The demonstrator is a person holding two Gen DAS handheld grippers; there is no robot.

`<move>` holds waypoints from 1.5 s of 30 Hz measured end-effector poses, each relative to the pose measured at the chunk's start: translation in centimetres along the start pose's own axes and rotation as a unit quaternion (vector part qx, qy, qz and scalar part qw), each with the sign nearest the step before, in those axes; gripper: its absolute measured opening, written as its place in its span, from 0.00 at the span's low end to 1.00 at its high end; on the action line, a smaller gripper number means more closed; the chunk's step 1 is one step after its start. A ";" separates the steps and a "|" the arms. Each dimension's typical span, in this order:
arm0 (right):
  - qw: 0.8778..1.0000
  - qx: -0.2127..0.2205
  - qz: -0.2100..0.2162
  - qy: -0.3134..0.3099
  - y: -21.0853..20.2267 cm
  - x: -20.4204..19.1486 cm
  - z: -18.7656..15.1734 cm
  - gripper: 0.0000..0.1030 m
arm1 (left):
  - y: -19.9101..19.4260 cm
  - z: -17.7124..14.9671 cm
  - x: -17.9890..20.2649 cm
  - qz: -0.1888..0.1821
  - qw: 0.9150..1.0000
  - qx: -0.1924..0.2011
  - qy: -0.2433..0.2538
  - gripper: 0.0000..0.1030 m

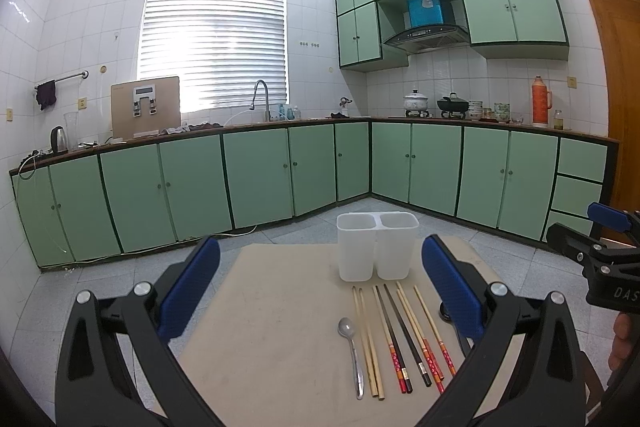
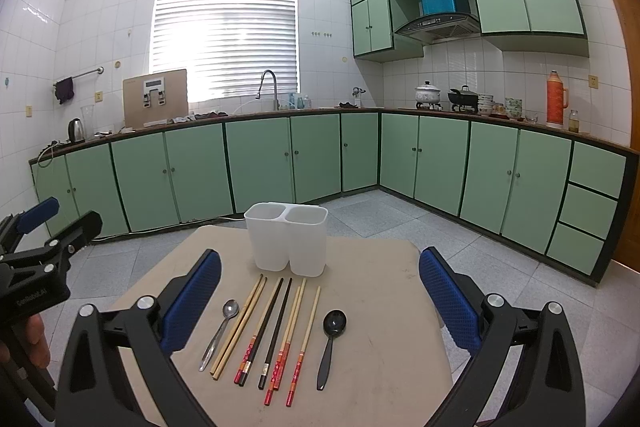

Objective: Organize utensils

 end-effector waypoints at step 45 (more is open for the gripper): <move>1.000 -0.001 0.001 0.001 0.1 -0.2 0.2 0.94 | 0.0 0.2 -0.5 0.001 1.000 0.001 -0.001 0.95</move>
Point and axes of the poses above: each gripper's, at about its wrist camera, not at the fingertips, and y roughly the way its jaws point, x to its right, z to its top, the point moved 6 cm from there along y, roughly the way its jaws point, and after that the axes turned 15 degrees about -y, right-handed, at the moved point
